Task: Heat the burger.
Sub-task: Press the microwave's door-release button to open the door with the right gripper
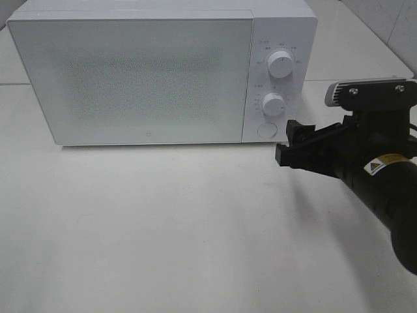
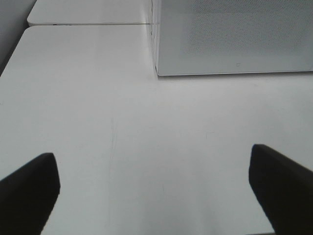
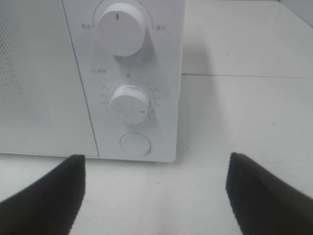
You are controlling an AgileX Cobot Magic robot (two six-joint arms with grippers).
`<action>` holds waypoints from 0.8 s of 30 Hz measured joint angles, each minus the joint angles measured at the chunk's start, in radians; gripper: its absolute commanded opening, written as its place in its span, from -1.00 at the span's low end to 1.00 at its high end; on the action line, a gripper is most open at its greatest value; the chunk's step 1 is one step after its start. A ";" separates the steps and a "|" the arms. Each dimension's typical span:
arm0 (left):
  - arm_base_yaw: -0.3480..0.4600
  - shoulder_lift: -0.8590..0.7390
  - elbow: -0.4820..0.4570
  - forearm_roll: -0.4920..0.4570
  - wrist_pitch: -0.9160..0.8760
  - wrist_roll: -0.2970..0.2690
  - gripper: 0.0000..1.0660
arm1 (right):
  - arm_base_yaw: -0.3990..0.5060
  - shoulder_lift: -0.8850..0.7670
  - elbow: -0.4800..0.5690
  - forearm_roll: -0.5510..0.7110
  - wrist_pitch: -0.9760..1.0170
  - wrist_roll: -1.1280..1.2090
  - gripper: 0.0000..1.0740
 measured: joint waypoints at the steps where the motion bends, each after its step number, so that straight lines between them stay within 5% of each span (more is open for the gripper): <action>1: 0.000 0.000 0.000 0.000 0.000 0.000 0.89 | 0.000 0.000 0.000 0.000 0.000 0.000 0.42; 9: 0.000 0.000 0.000 0.000 0.000 0.000 0.89 | 0.114 0.069 0.000 0.105 -0.025 0.000 0.42; 24: 0.000 0.000 0.000 0.000 0.000 0.000 0.89 | 0.117 0.074 -0.001 0.107 -0.027 0.227 0.42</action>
